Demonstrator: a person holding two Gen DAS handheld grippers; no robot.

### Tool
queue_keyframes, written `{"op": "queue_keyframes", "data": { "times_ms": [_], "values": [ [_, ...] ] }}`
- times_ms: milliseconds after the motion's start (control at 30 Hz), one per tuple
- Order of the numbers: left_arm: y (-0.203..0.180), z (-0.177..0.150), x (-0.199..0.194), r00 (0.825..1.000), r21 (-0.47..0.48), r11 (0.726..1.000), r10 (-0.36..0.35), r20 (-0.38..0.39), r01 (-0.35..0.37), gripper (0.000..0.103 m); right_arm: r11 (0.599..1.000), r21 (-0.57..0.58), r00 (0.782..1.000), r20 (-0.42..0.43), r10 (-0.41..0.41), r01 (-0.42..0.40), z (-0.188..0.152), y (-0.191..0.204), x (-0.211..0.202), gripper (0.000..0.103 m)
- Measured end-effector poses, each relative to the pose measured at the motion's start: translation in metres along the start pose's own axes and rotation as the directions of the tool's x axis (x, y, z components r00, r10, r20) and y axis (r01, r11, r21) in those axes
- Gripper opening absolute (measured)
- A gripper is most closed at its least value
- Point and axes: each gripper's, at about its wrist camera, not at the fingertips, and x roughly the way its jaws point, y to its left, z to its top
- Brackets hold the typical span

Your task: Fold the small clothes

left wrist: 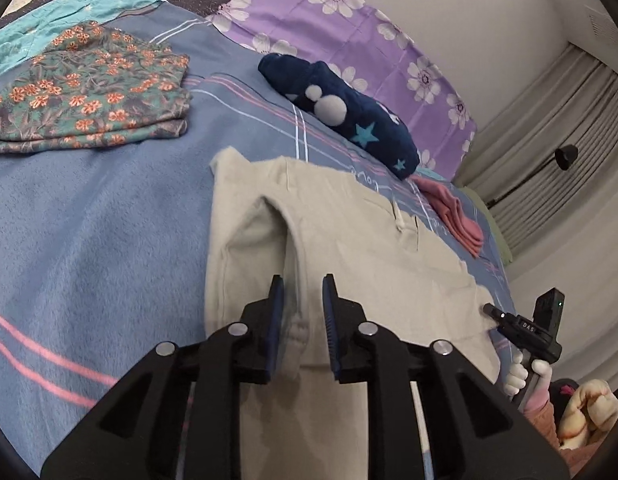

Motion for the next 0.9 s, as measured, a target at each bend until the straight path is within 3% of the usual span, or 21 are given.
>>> {"op": "queue_keyframes", "data": {
  "times_ms": [67, 100, 167, 367, 433, 533, 600, 700, 767, 867, 900],
  "values": [
    [-0.006, -0.003, 0.000, 1.000, 0.024, 0.999, 0.025, -0.012, -0.025, 0.018, 0.999, -0.031, 1.000, -0.017, -0.023, 0.022, -0.005, 0.006, -0.002, 0.014],
    [-0.008, -0.005, -0.002, 0.999, 0.036, 0.999, 0.036, -0.016, -0.035, 0.014, 0.998, -0.048, 0.999, -0.020, -0.037, 0.036, -0.008, 0.009, -0.004, 0.008],
    [-0.012, -0.006, -0.005, 0.998, 0.056, 0.997, 0.056, -0.027, -0.054, 0.009, 0.996, -0.071, 0.999, -0.019, -0.046, 0.044, -0.009, 0.013, -0.006, 0.007],
    [-0.021, 0.013, -0.010, 0.999, 0.050, 0.999, -0.007, -0.040, 0.009, 0.007, 0.996, -0.014, 0.996, 0.022, 0.088, -0.088, 0.009, 0.015, -0.021, 0.005],
    [-0.028, 0.033, -0.011, 1.000, 0.049, 0.998, -0.030, -0.008, 0.030, 0.006, 0.994, 0.016, 0.993, 0.047, 0.110, -0.111, 0.027, 0.013, -0.023, 0.005],
    [-0.036, 0.072, -0.007, 0.996, 0.062, 0.998, -0.007, 0.093, 0.002, 0.006, 0.985, 0.088, 0.986, 0.089, 0.141, -0.149, 0.070, 0.005, -0.014, 0.005],
    [-0.032, 0.092, 0.004, 0.990, 0.039, 0.999, 0.012, 0.138, -0.017, 0.006, 0.981, 0.138, 0.989, 0.078, 0.123, -0.133, 0.094, -0.004, 0.006, 0.006],
    [-0.006, 0.111, 0.035, 0.991, -0.087, 0.993, 0.088, 0.098, -0.080, 0.006, 0.986, 0.167, 1.000, -0.005, 0.027, -0.026, 0.112, -0.011, 0.044, 0.012],
    [0.000, 0.109, 0.041, 0.988, -0.081, 0.989, 0.129, 0.085, -0.122, 0.009, 0.988, 0.152, 0.999, -0.037, -0.003, 0.009, 0.109, -0.009, 0.057, 0.021],
    [-0.003, 0.101, 0.033, 0.985, -0.027, 0.989, 0.145, 0.098, -0.143, 0.042, 0.994, 0.100, 0.999, -0.022, -0.029, 0.031, 0.101, -0.010, 0.057, 0.032],
    [-0.002, 0.099, 0.029, 0.983, -0.013, 0.988, 0.152, 0.103, -0.152, 0.043, 0.994, 0.098, 0.999, -0.020, -0.040, 0.042, 0.100, -0.012, 0.056, 0.033]
  ]
}}
